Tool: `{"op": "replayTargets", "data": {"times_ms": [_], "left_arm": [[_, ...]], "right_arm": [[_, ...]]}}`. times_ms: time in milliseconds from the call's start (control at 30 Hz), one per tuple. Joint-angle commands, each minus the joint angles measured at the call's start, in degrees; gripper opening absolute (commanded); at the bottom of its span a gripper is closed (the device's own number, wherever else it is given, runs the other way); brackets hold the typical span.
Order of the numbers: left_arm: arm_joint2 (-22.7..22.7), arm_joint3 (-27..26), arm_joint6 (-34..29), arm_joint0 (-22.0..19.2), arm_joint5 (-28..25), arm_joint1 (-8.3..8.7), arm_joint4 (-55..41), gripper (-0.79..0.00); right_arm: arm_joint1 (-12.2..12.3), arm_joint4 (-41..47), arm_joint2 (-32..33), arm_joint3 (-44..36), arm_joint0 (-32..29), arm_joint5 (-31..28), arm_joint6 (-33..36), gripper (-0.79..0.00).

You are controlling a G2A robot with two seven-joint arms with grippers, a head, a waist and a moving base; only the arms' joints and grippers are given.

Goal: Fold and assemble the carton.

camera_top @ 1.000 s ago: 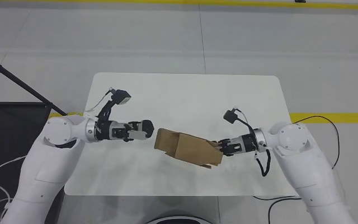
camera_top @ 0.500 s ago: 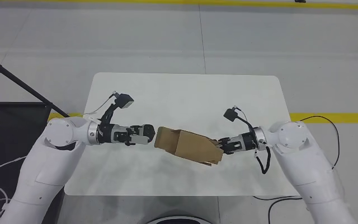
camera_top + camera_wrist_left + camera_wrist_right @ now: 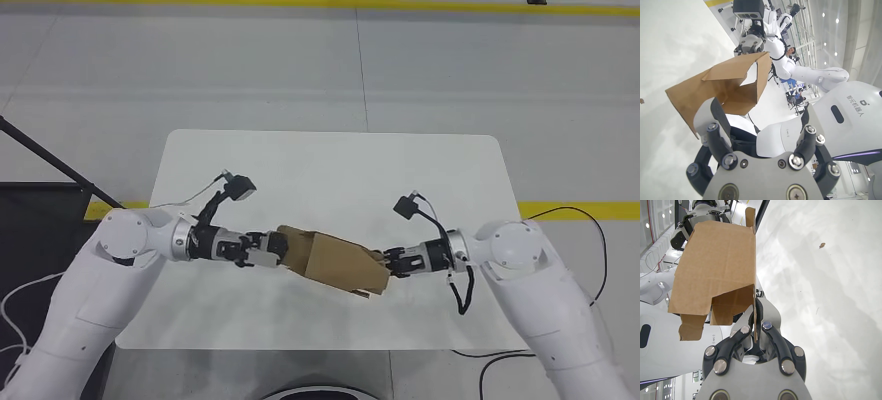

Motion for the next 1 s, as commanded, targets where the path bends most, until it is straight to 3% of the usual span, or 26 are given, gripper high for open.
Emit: {"op": "replayTargets", "data": {"times_ms": [0,967], "left_arm": [[0.6,0.0,0.1,-0.3,-0.1,0.03,0.0,0.000],[9.1,1.5,0.5,-4.7,-0.5,0.95,-1.2,0.000]], "right_arm": [[0.0,0.1,-0.3,0.2,0.3,-0.1,0.0,-0.785],[0.2,1.0,-2.4,1.0,2.0,-0.1,-0.3,-0.785]]}}
